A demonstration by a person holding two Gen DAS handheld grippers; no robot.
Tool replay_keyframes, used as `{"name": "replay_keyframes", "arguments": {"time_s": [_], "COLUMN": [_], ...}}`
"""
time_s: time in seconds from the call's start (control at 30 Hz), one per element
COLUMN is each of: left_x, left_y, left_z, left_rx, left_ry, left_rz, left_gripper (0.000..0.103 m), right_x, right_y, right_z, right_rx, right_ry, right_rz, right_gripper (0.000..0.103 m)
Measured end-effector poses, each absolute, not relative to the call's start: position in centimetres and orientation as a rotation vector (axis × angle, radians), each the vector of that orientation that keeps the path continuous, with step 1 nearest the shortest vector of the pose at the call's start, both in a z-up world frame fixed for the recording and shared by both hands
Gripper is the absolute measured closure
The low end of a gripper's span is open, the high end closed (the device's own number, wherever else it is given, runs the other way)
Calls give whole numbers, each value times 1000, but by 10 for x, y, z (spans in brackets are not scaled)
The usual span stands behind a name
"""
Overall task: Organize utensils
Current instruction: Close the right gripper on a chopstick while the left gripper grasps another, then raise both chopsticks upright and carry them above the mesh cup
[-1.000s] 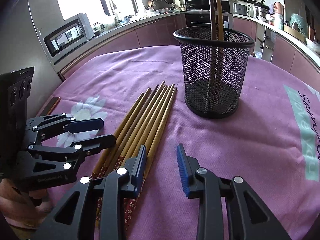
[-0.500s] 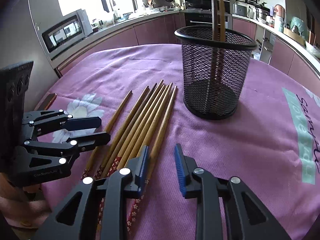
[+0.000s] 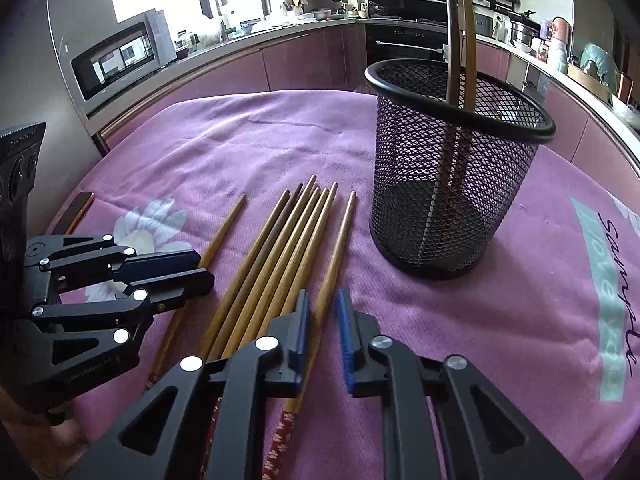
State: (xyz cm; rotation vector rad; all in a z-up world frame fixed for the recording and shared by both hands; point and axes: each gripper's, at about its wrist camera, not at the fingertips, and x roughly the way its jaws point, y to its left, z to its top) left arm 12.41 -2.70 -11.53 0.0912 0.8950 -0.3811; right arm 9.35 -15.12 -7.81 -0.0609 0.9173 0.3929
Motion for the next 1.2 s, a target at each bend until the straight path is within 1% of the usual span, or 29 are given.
{"name": "replay_keyframes", "arguments": {"time_s": [0.23, 0.77, 1.2], "left_x": [124, 115, 103], "left_y": [-25, -15, -14], "left_z": [-116, -104, -75], "left_rx": [50, -3, -50], "left_ry": [894, 873, 818], "left_rz": [-357, -377, -439], "left_gripper": [95, 95, 95], "right_x": [94, 75, 56], "right_y": [-159, -176, -189], "right_z": [-78, -57, -31], "right_rx": [-8, 74, 124], "right_ry": [922, 866, 777], "right_rz": [401, 472, 529], "right_gripper": [98, 98, 98]}}
